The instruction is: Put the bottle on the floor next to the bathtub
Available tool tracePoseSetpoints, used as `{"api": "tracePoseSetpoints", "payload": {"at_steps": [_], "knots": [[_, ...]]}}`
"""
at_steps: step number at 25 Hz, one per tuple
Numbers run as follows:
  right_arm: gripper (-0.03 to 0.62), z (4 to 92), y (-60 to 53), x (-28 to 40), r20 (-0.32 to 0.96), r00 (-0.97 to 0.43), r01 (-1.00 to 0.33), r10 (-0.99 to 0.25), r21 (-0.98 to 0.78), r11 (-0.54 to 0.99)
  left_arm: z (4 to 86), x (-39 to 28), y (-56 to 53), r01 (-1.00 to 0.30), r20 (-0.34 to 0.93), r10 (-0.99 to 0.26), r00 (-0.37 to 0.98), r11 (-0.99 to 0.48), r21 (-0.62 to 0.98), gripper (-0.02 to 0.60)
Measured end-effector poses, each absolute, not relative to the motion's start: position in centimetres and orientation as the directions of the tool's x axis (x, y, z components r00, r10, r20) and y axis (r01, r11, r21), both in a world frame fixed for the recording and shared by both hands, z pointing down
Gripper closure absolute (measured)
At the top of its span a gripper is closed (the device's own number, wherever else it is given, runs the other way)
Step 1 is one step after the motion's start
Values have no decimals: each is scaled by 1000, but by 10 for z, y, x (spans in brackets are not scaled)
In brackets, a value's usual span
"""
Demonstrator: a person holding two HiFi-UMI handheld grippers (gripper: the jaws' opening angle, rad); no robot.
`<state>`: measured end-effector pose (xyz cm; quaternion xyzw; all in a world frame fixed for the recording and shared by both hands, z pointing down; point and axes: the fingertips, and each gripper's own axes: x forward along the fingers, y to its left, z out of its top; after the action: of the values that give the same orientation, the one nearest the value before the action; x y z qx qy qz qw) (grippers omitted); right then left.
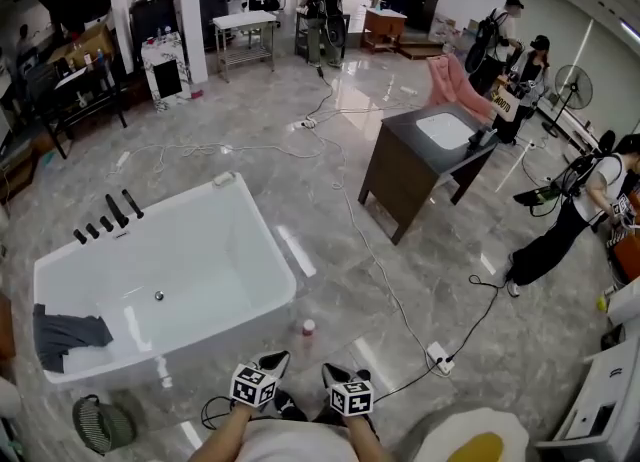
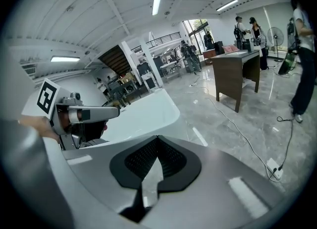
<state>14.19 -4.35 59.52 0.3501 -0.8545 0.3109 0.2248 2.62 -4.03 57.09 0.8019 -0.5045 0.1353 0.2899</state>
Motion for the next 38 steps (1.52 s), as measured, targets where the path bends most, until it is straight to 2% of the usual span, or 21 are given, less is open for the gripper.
{"api": "tracePoseSetpoints", "payload": {"at_steps": [10,22,38], "knots": [[592,596,-32,150,603,-645,-750,-469,-380,542,572,25,-27,-892,512,-739,437,-284,352,525],[592,592,-26,149,620,-624,-762,-476,-348,547,580,14,-17,-915,567,-722,397,-262,307,525],[593,592,-20,155,616,-604,-776,-505,-311,549,591,29,-13,-899,590,-679,437,-310,309,523]]}}
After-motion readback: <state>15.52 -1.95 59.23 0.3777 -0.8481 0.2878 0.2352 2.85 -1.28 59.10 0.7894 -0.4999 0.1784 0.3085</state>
